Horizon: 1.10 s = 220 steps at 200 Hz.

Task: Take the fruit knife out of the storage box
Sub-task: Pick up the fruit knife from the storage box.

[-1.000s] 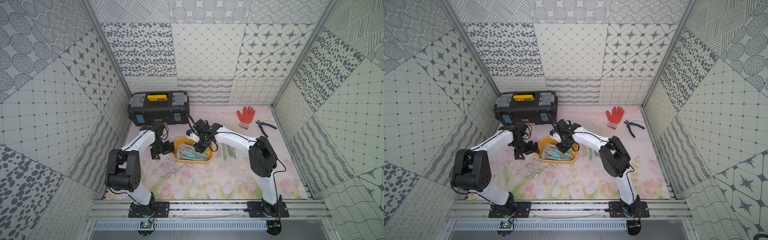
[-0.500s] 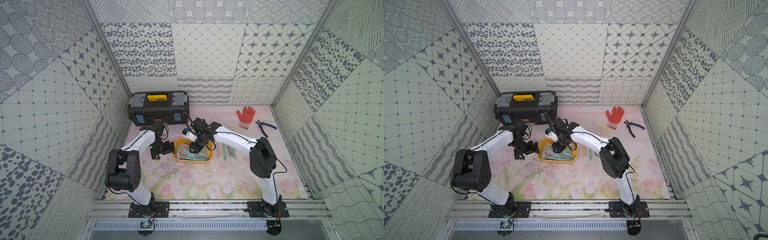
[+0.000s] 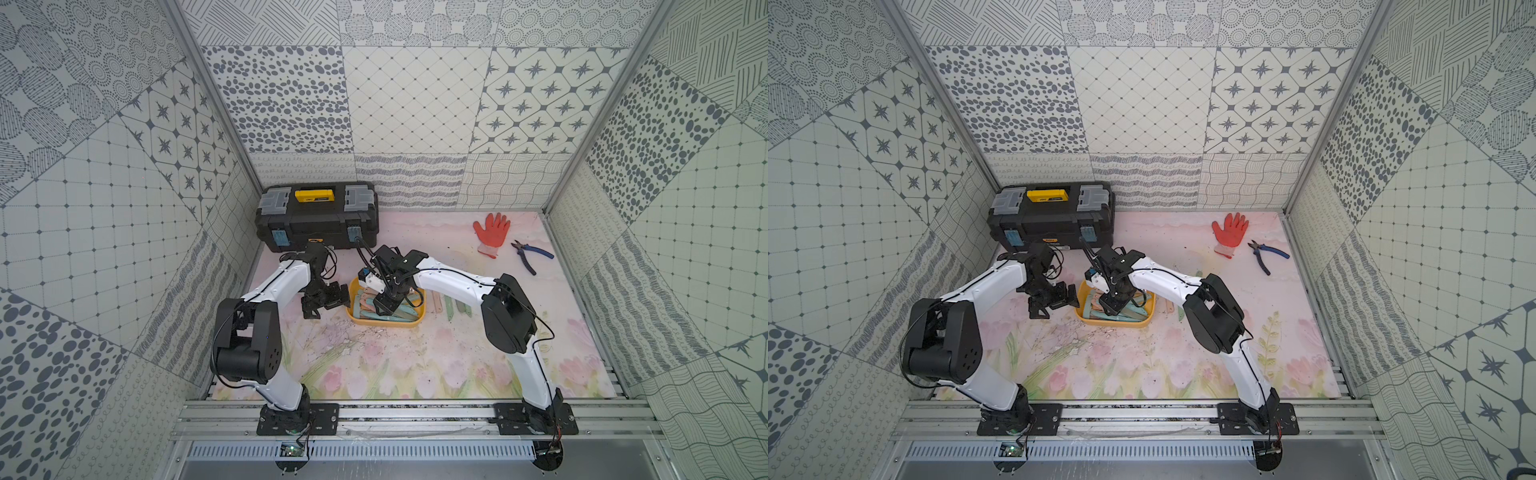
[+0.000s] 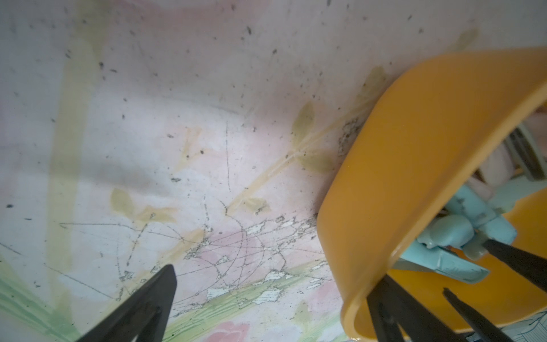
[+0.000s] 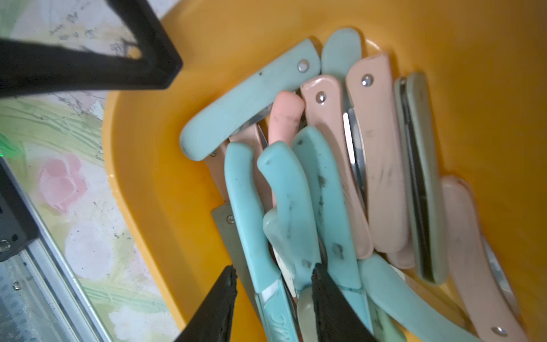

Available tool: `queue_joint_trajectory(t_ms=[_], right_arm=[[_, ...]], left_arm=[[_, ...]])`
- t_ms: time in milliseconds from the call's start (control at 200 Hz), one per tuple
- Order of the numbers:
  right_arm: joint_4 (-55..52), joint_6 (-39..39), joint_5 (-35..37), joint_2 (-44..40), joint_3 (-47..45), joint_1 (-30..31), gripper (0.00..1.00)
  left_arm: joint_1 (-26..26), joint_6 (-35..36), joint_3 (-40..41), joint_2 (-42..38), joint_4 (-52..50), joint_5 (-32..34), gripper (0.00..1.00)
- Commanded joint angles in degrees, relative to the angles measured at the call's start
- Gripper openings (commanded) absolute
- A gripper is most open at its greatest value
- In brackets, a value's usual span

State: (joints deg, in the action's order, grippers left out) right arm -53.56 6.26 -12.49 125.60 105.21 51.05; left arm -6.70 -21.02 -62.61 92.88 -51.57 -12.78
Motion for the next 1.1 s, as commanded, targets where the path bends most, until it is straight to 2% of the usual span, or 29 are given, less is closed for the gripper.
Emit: queue_joint_trajectory(t_ms=[0,280,545,845,1096], right_arm=[[-0.8,0.6,1.8,2.0,2.0,0.7,0.45],[-1.1,0.2,2.9,4.0,2.4,0.8,0.45],[0.1,0.0,2.8,2.5,2.0,0.7,0.25],[2.8,-0.8,4.0,-1.4,1.3,0.4,0.16],[3.3,-1.6,3.5,-4.1,1.9,-0.2,0.17]], left_arm=[[0.7,-0.7,-0.6,-0.4,-0.9,0.9,0.98],[0.7,-0.7,-0.5,-0.3,-0.9,0.9,0.98],[0.7,-0.7,-0.5,-0.3,-0.9,0.8,0.97],[0.7,-0.7,-0.5,-0.4,-0.9,0.8,0.98],[0.7,-0.7,-0.6,-0.4,-0.8,0.8,0.98]])
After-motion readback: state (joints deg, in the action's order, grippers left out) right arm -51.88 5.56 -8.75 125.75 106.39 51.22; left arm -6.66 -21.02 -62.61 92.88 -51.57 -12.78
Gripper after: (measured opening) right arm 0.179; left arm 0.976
